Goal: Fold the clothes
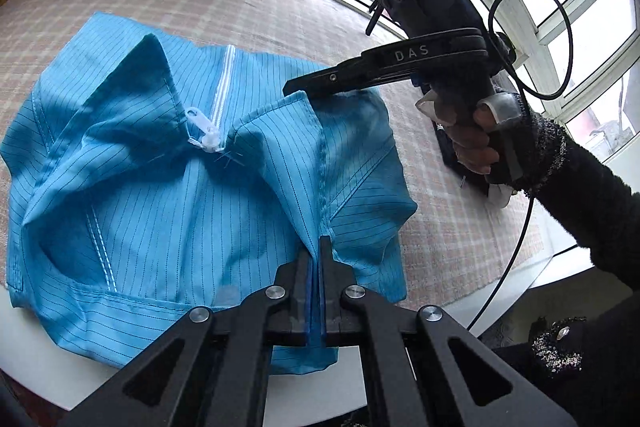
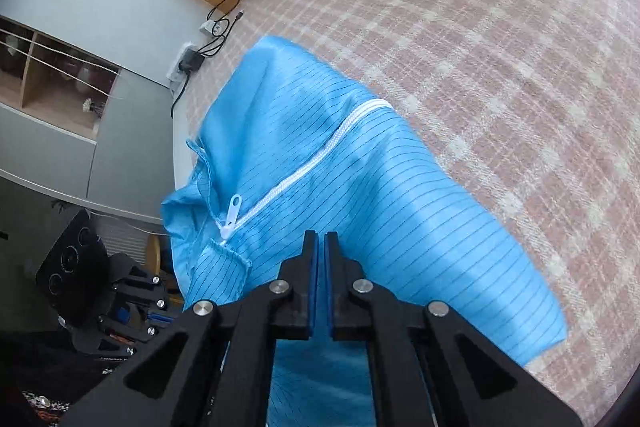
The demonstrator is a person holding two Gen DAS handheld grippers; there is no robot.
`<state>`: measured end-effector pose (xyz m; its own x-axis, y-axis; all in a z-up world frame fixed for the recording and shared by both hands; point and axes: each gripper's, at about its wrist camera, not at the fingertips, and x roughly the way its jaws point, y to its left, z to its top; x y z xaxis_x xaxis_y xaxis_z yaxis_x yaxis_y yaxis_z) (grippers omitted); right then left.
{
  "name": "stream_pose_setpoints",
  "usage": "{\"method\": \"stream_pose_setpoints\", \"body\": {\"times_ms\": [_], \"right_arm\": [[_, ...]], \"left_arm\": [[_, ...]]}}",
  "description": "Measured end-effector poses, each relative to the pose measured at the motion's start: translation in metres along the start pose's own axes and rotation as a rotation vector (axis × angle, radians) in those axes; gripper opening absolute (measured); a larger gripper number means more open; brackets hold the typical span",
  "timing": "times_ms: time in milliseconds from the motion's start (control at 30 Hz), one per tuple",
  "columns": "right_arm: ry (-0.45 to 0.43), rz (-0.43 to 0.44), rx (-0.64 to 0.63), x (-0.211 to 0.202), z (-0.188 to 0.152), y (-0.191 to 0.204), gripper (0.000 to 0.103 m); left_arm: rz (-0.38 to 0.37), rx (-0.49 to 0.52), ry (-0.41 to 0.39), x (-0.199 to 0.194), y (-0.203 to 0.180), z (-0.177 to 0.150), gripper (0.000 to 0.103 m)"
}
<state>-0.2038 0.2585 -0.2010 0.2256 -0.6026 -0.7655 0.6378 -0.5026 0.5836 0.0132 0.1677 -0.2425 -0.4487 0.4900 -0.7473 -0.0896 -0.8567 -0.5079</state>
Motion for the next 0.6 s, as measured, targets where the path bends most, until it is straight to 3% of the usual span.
{"method": "stream_pose_setpoints", "body": {"times_ms": [133,167,233,300,400,567,600], "right_arm": [[-0.147,-0.113,-0.149,-0.035,-0.005,0.045,0.007],[-0.16,-0.077,-0.194,-0.039,-0.007,0.059,0.007],[-0.144,-0.059,-0.301,-0.032,-0.016,0.09,0.014],[-0.068,-0.18,-0.363,-0.002,-0.025,0.098,0.022],[0.031,-0.298,-0.34,0.028,-0.035,0.083,0.022],[-0.125,-0.2,-0.277,0.002,-0.023,0.091,0.023],[-0.148,-0.186,-0.289,0.002,-0.014,0.099,0.031]], "left_arm": [[0.012,-0.009,0.019,0.003,-0.003,0.001,0.006],[0.011,-0.012,0.027,0.0,-0.005,0.001,0.011],[-0.002,-0.013,0.028,-0.017,-0.005,-0.002,0.012],[0.01,-0.002,0.02,-0.042,0.0,-0.002,0.016],[0.151,0.048,0.008,-0.08,0.016,0.001,0.016],[0.28,0.094,0.023,-0.105,0.059,0.026,0.016],[0.304,0.128,0.029,-0.103,0.063,0.03,0.016]]}}
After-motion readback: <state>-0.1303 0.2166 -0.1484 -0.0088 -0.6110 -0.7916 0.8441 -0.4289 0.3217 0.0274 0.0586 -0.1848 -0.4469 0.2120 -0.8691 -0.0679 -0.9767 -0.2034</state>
